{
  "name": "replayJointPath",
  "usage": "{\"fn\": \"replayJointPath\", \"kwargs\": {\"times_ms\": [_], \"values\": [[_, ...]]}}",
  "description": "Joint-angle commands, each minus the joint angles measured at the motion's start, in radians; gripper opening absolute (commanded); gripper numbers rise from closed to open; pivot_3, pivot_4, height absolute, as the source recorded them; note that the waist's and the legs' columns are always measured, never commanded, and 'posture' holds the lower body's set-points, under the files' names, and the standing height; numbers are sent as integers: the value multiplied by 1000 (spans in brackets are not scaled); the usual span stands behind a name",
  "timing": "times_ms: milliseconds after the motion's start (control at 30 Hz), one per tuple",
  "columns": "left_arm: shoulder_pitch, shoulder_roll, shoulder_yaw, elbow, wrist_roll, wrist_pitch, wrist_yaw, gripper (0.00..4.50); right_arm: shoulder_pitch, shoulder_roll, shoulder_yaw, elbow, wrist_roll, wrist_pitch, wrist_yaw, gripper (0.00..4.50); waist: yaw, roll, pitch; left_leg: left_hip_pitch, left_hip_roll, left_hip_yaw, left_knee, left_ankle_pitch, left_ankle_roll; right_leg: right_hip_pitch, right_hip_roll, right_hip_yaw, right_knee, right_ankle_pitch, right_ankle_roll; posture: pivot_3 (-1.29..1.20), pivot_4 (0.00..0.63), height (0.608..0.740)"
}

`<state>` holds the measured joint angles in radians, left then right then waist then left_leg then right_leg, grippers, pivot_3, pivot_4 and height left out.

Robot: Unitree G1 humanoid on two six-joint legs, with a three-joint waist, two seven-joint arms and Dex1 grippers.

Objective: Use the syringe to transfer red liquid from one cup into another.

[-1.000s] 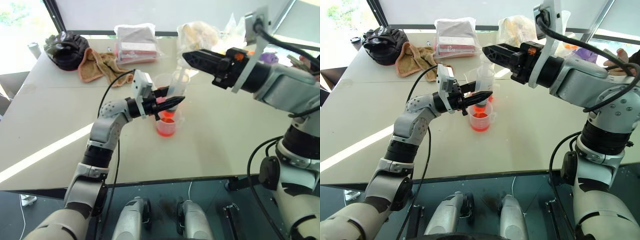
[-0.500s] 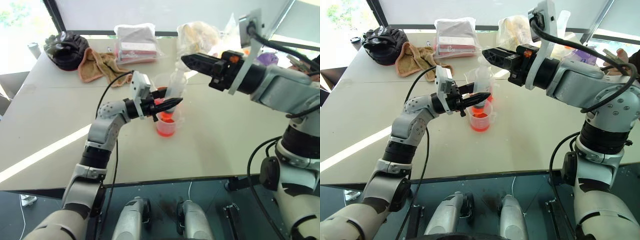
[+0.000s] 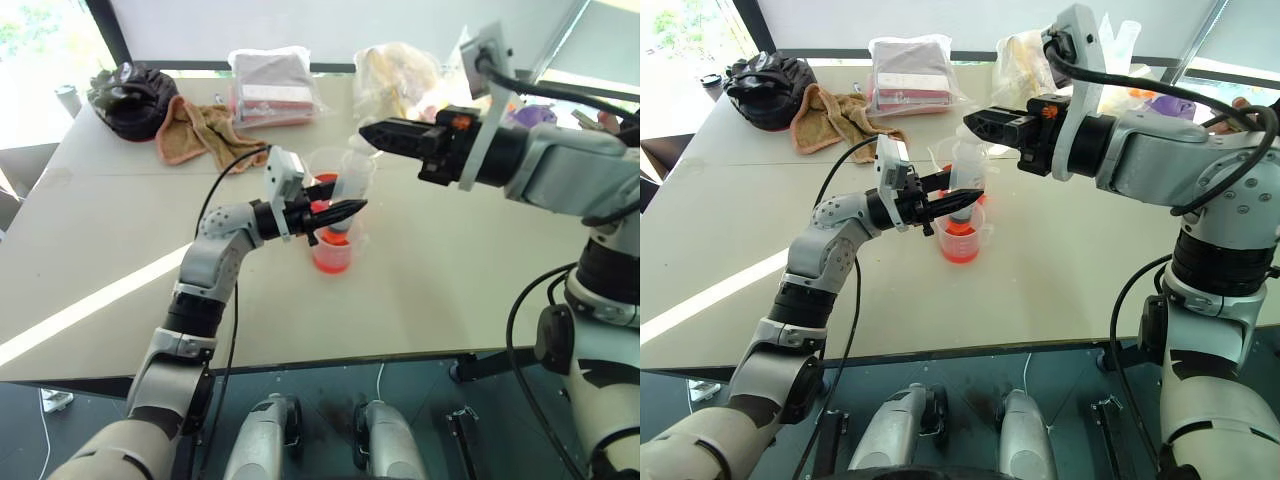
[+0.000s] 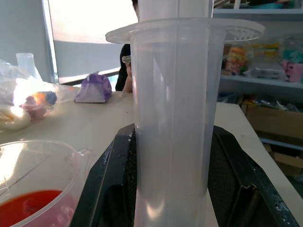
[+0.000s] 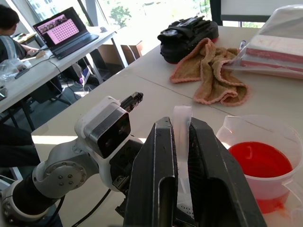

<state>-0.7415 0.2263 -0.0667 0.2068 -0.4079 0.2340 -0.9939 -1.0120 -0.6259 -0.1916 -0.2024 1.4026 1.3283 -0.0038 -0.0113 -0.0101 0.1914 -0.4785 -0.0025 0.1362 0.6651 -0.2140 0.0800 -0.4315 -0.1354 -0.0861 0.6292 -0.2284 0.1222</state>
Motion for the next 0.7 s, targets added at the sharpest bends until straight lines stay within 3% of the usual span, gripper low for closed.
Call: {"fn": "replayJointPath", "kwargs": {"times_ms": [33,700], "values": [[-62,-14,16,-33,-12,-13,21,1402,8,18,69,-16,84,63,18,40,0,0,0,0,0,0,0,0,0,0,0,0,0,0,0,0,150,740],[-81,-23,25,-19,-11,-12,23,1402,32,3,133,24,219,76,-62,40,0,0,0,0,0,0,0,0,0,0,0,0,-1,0,0,0,150,740]]}}
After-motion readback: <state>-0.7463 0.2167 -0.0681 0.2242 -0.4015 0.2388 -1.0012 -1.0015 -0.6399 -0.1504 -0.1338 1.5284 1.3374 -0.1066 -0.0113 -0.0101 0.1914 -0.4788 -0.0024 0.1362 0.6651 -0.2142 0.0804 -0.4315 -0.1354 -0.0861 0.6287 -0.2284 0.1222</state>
